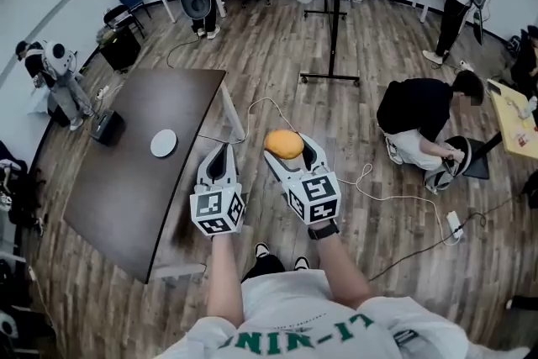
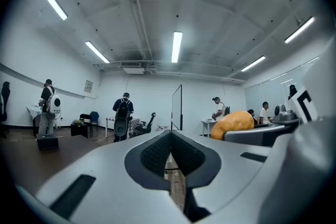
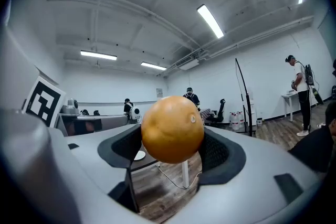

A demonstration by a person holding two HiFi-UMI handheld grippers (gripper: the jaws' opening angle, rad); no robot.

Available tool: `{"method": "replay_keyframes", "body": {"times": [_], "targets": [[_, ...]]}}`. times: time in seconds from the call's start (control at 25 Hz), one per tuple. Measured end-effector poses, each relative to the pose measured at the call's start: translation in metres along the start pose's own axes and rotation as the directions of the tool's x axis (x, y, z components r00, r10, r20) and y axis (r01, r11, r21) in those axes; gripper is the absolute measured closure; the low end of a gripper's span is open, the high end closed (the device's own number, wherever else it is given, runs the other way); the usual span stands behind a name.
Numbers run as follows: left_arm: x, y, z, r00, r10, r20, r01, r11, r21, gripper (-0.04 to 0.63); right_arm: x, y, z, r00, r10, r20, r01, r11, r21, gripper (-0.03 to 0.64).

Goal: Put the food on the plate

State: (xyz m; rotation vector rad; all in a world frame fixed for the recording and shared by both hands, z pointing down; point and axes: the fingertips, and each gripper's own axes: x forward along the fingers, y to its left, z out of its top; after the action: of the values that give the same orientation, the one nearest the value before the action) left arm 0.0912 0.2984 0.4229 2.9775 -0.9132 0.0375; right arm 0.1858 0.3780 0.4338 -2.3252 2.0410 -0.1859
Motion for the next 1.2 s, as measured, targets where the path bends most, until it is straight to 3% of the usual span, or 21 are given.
{"method": "replay_keyframes", "body": {"times": [0.24, 0.48, 0.8, 0.92, 1.2], "targets": [[0.020, 0.032, -0.015, 0.998, 0.054, -0.016, -0.054, 0.999, 0.006, 0.580, 0.037, -0.005, -0.014, 0.999, 0.011, -0.035, -0.011, 1.000, 0.019, 0.275], [0.073, 0.087, -0.024, 0.997, 0.082, -0.016, -0.082, 0.997, -0.001, 0.580, 0.116, -0.011, -0.019, 0.997, 0.049, -0.053, -0.048, 0.998, 0.031, 0.275], [0.165, 0.209, 0.003, 0.988, 0.149, 0.029, -0.149, 0.989, 0.000, 0.580, 0.275, 0.008, 0.015, 0.992, 0.118, -0.040, -0.117, 0.993, 0.022, 0.275], [0.186, 0.269, 0.016, 0.983, 0.182, 0.032, -0.182, 0.983, 0.020, 0.580, 0.344, 0.036, 0.025, 0.984, 0.173, -0.052, -0.173, 0.985, 0.010, 0.275], [0.210, 0.403, 0.026, 0.959, 0.281, 0.038, -0.281, 0.960, -0.008, 0.580, 0.467, 0.116, 0.027, 0.949, 0.305, -0.085, -0.307, 0.952, -0.014, 0.275]]}}
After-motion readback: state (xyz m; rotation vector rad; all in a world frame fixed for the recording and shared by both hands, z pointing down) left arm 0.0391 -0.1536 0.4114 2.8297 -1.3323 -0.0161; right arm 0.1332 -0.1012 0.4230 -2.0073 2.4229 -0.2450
